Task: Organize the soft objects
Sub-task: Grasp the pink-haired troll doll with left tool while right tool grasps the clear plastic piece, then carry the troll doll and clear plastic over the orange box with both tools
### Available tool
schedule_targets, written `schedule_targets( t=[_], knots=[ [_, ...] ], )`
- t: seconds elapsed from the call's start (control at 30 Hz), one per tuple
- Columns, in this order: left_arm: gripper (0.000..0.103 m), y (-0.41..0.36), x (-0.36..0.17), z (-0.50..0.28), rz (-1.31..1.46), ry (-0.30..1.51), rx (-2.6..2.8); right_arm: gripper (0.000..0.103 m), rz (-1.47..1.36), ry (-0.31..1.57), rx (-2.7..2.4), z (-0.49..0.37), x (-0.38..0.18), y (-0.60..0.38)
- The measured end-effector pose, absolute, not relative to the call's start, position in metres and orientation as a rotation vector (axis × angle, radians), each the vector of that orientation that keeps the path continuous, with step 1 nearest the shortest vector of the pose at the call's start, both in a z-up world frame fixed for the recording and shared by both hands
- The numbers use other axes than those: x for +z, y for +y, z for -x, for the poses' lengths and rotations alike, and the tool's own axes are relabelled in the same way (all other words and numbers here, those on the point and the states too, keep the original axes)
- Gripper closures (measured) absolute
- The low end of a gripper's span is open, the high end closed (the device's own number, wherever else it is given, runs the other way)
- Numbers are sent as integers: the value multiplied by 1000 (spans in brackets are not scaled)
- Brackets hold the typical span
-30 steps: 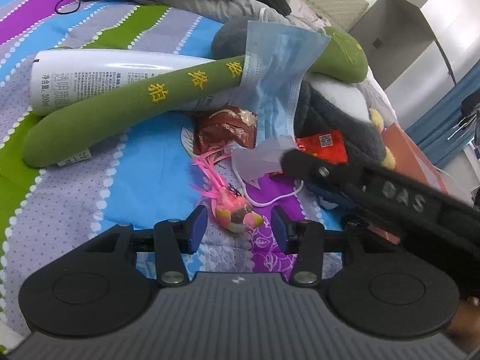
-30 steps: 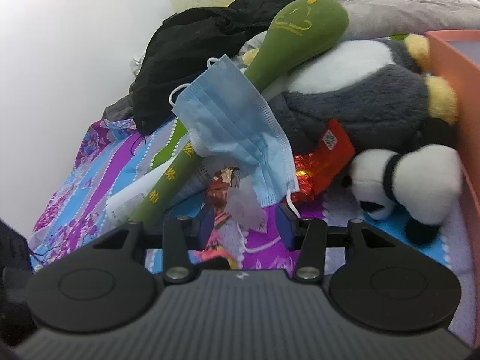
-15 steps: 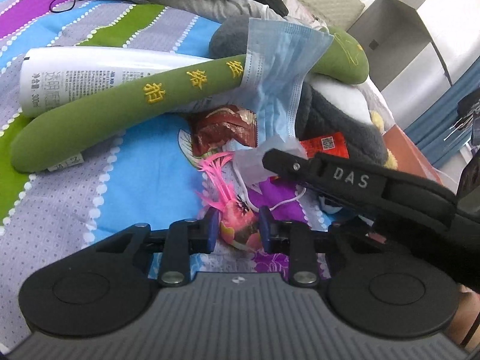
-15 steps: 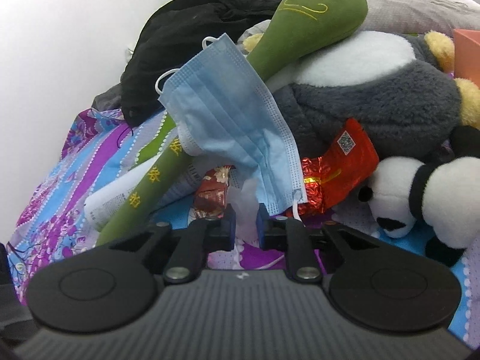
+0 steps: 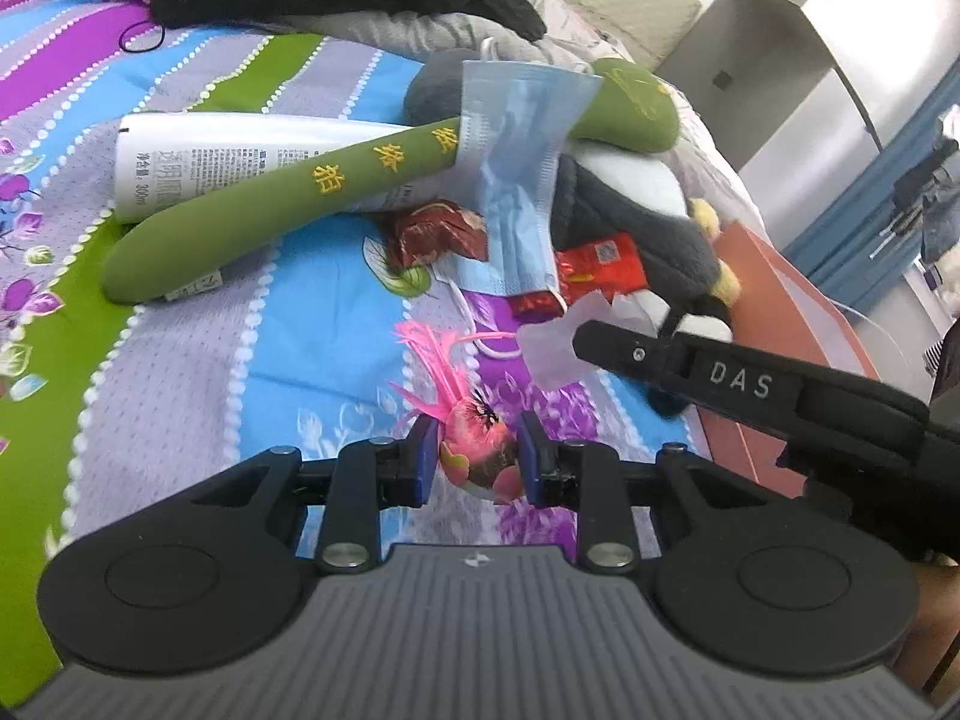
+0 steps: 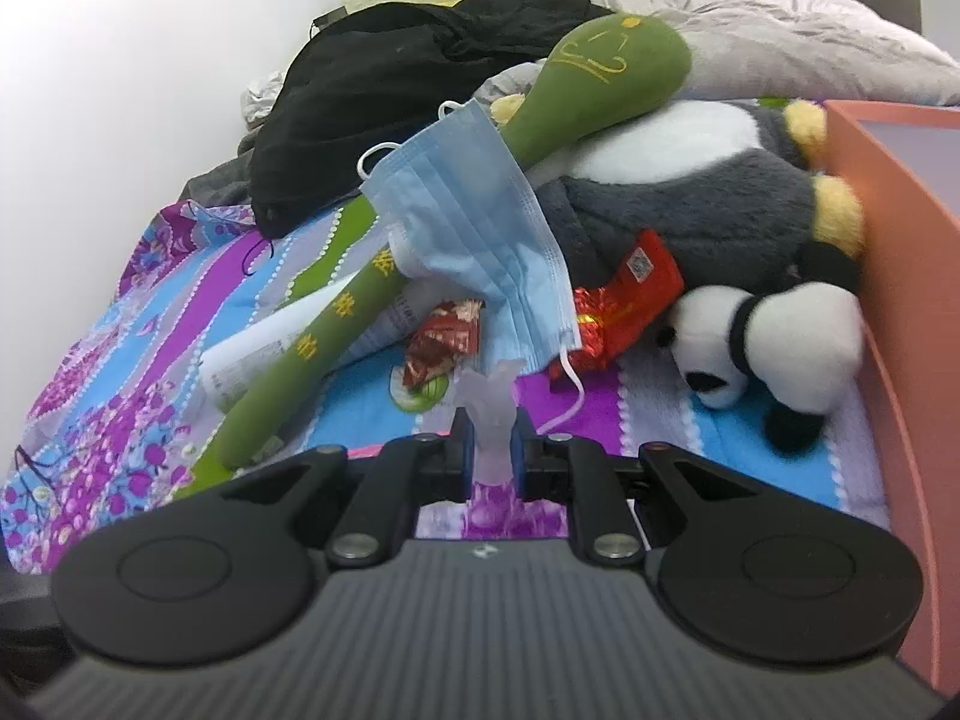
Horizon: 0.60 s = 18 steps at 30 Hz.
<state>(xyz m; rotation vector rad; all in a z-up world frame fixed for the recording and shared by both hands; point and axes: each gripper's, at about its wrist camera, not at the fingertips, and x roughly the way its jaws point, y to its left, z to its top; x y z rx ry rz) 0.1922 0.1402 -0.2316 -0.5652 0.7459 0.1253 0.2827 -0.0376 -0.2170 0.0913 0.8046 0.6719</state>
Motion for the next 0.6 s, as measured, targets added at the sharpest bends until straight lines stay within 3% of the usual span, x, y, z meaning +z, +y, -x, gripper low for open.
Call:
schedule_targets(
  t=[0.6],
  knots=[
    [71, 104, -185, -124, 461, 742, 116, 87, -62, 778, 628, -192, -187, -90]
  ],
)
